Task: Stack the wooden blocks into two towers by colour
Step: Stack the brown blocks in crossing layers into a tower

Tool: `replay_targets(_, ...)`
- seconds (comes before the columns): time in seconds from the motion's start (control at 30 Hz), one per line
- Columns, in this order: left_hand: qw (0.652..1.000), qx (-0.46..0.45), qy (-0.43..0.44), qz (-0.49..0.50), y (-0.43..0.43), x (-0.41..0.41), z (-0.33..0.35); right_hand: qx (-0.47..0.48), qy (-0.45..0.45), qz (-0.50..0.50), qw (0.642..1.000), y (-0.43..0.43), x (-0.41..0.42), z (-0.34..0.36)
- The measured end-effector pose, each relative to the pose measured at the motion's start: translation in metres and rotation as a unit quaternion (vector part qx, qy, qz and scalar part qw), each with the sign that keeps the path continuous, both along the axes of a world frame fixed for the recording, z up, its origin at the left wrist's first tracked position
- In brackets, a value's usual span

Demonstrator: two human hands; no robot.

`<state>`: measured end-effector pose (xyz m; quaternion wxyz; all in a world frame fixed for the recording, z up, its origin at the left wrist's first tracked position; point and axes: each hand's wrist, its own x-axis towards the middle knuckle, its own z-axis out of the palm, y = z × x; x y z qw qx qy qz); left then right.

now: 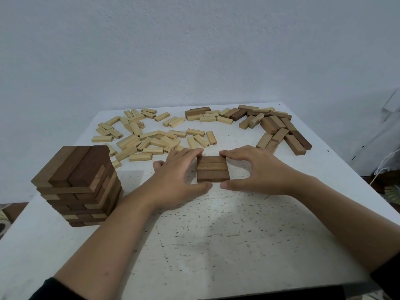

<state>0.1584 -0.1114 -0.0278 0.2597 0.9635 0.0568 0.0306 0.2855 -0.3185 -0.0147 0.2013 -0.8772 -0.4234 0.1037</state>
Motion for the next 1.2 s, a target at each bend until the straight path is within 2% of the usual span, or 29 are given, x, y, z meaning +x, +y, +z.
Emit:
replay_targets(0.57,0.997,-0.067,0.021,0.031,0.004,0.000,0.006,0.022,0.023,-0.011,0.999,0.002,0.007,-0.005)
replay_targets(0.93,0.997,-0.072,0.028,0.017,0.006,0.002,0.008,0.031,0.009,-0.017,0.999,0.001,0.010,-0.003)
replay_targets(1.07,0.998,-0.053,0.016,0.012,0.007,0.002,0.006,0.043,0.008,-0.011,0.999,0.000,0.010,-0.005)
replay_targets(1.2,0.997,-0.070,-0.004,-0.009,0.007,0.001,0.005,0.052,0.014,0.002,0.999,-0.002,0.009,-0.006)
